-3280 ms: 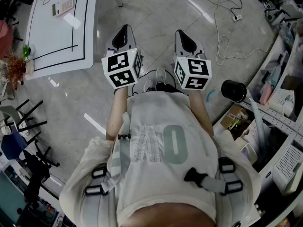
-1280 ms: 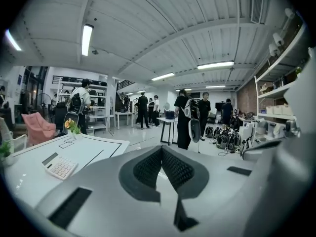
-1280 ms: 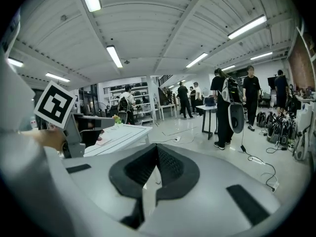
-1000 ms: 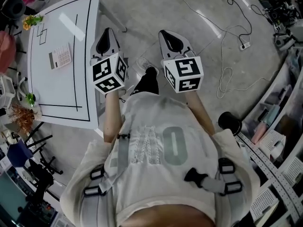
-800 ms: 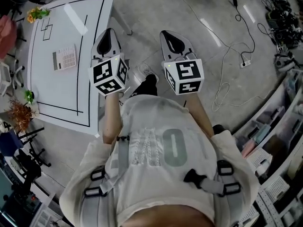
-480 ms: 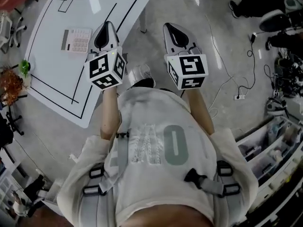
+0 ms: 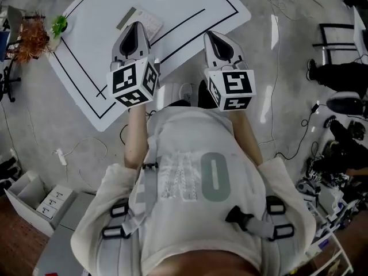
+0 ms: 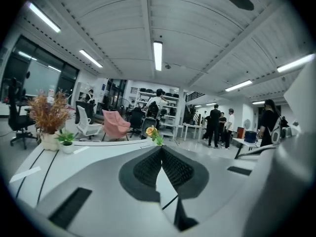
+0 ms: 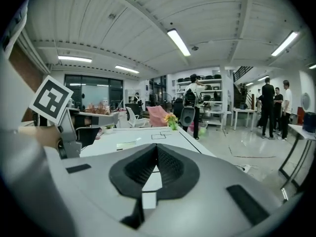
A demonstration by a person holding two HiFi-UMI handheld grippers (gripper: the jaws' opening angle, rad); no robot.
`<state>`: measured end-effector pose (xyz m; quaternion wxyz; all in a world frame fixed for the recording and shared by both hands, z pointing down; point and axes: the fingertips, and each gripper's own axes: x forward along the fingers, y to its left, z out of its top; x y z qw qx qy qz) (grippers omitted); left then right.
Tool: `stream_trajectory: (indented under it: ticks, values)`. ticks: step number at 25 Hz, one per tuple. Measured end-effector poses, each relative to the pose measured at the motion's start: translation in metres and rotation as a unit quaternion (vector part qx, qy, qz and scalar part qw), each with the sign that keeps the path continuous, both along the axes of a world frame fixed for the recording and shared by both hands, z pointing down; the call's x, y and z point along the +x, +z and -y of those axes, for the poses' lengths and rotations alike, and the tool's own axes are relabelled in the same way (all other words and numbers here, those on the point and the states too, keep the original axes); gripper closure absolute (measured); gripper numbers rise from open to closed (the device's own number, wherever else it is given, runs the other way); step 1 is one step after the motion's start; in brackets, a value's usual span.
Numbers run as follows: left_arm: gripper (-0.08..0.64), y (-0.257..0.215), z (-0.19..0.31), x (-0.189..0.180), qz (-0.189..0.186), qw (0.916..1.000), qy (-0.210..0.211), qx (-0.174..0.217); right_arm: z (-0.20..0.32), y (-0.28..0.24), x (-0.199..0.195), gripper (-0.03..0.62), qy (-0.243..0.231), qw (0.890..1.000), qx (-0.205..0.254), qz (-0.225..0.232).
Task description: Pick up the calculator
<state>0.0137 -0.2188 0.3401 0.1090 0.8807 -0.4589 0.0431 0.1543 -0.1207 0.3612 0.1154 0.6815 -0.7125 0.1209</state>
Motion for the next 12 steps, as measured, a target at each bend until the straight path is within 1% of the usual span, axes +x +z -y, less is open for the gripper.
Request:
stream_trajectory:
  ticks: [3,7,10,12]
  values:
    - [0.538,0.004,0.007,-0.022,-0.009,0.9994,-0.033,-0.006,0.019,0.002,-0.016,0.584,-0.033,0.999,0.001,-0.001]
    - [0.538,0.013,0.009,-0.056,-0.003,0.9949,-0.100,-0.015,0.047,0.006,-0.039,0.584,-0.103,0.995,-0.002,0.001]
    - [0.538,0.013,0.015,-0.069,0.003,0.9929,-0.118,-0.013,0.063,0.006,-0.050,0.584,-0.122,0.993,-0.003,0.001]
    - [0.538,0.007,0.019,-0.082,0.006,0.9905,-0.138,-0.005,0.076,0.002,-0.058,0.584,-0.138,0.990,0.003,-0.001]
